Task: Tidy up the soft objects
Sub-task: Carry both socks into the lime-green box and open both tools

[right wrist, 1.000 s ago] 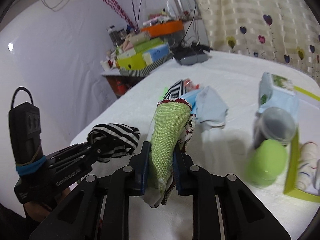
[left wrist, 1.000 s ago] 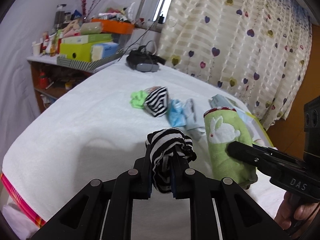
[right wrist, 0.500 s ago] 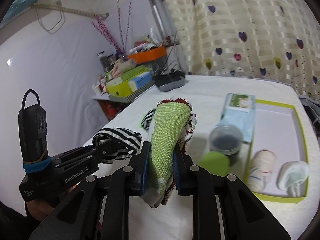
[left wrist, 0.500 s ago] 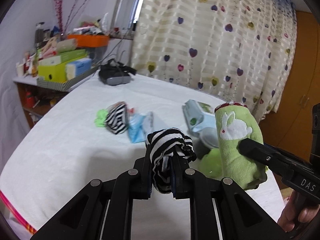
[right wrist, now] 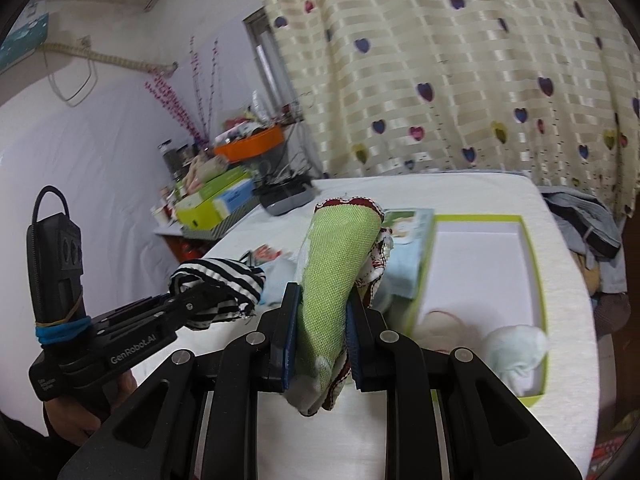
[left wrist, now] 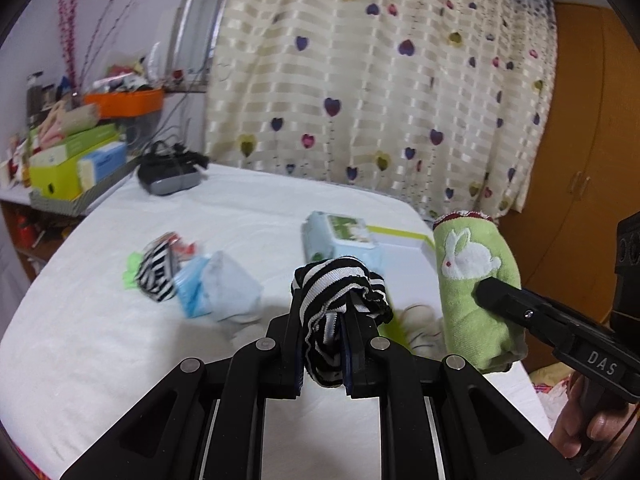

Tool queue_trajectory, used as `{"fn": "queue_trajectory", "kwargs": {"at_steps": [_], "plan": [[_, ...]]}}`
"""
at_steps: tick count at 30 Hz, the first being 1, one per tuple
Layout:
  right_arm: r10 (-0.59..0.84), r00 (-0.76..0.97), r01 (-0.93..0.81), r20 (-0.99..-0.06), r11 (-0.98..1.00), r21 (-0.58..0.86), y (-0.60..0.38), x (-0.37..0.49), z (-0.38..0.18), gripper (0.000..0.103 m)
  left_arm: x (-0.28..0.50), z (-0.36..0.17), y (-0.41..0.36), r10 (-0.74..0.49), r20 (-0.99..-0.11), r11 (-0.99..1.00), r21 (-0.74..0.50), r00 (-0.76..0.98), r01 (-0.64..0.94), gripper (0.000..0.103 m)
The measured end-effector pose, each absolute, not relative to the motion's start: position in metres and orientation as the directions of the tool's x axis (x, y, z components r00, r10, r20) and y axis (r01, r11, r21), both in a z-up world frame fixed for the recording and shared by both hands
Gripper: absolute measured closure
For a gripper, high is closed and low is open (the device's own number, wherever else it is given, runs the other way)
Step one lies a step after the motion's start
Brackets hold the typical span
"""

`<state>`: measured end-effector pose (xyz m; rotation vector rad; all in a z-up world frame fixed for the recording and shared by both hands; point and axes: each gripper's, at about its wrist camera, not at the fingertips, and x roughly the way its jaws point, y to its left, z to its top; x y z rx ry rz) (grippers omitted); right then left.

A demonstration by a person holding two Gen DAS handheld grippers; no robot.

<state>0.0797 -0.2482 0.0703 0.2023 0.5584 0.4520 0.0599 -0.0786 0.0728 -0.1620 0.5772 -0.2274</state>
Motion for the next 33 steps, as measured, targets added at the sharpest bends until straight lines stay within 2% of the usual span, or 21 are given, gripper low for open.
{"fn": "queue_trajectory", "kwargs": {"at_steps": [14,31,33], "plan": [[0.359,0.807,-0.203,-0.469,0.915,0.349,-0.325,0.104,0.061,0.081,0.099,0.073,-0.139,-0.324,-0.538,0.946,-0.200,0.778,0.256,0.090],[0.351,0.734,-0.127,-0.582,0.912,0.390,-0.366,0.176,0.008,0.081,0.157,0.045,-0.201,-0.333,-0.625,0.941,-0.174,0.706,0.290,0.090],[0.358,0.716,-0.118,-0.599,0.909,0.401,-0.370,0.184,-0.001,0.078,0.162,0.042,-0.206,-0.332,-0.633,0.941,-0.171,0.699,0.293,0.090]]}}
